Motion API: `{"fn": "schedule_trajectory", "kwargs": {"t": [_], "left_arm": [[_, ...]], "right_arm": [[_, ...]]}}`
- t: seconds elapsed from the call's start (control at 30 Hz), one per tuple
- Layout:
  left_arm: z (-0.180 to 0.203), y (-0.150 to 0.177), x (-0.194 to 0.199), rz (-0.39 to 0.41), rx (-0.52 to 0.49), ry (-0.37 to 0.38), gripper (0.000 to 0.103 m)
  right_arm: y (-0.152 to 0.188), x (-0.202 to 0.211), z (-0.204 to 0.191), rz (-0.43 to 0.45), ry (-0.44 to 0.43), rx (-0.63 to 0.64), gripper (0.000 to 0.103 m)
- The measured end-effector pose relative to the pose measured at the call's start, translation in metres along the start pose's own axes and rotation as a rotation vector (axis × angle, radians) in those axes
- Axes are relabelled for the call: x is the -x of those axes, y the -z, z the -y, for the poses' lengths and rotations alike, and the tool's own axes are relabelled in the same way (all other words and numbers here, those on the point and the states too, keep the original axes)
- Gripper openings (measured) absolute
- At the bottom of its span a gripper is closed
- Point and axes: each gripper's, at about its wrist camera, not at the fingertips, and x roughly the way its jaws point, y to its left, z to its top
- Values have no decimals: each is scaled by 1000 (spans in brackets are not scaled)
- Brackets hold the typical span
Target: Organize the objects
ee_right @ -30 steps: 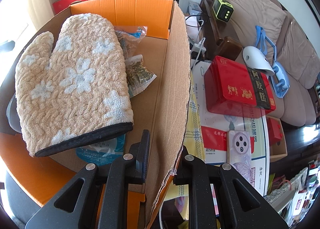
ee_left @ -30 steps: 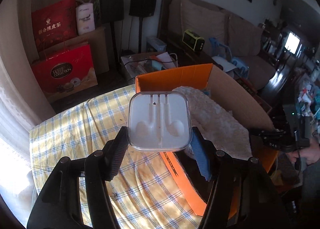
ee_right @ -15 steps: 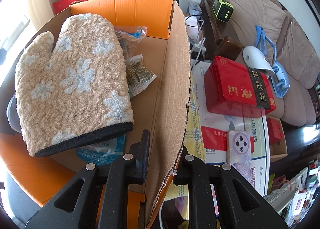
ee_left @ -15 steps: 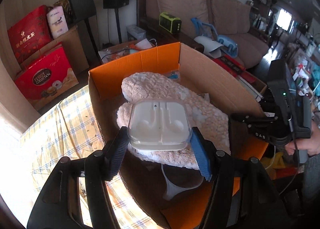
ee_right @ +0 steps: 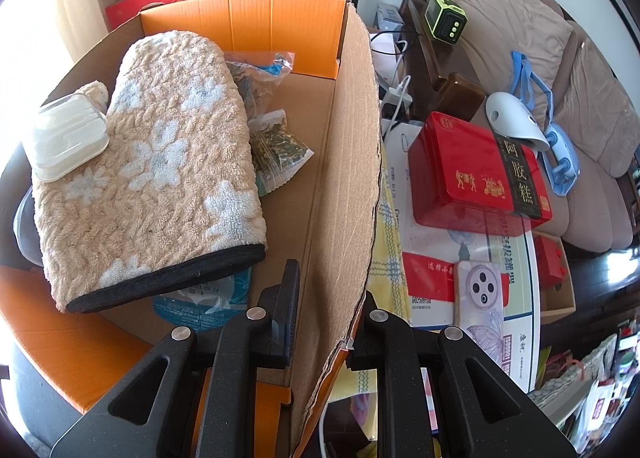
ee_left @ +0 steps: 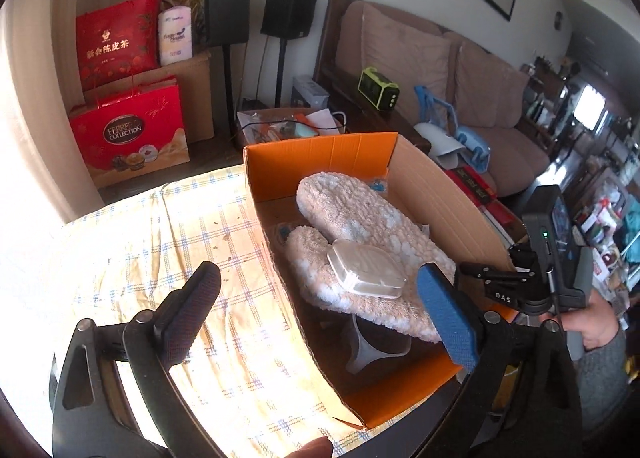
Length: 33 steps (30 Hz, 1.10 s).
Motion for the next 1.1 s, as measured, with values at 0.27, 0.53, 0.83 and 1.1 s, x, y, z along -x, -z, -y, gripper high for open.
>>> {"fn": "schedule_trajectory", "kwargs": {"t": [0.27,0.53,0.83,1.1], "left_arm": [[-14,21,12,-4,71,-97,103],[-25,43,20,6,131,-204,103],[-23,65,26,-15,209,-208,103],[-12,85,26,-33,238,-254,103]], "right_arm": [[0,0,1,1,1,0,18],[-3,0,-1,16,7,-7,18],[0,3,-2,32,1,-23,18],[0,3,-3,35,2,-24,18]]}}
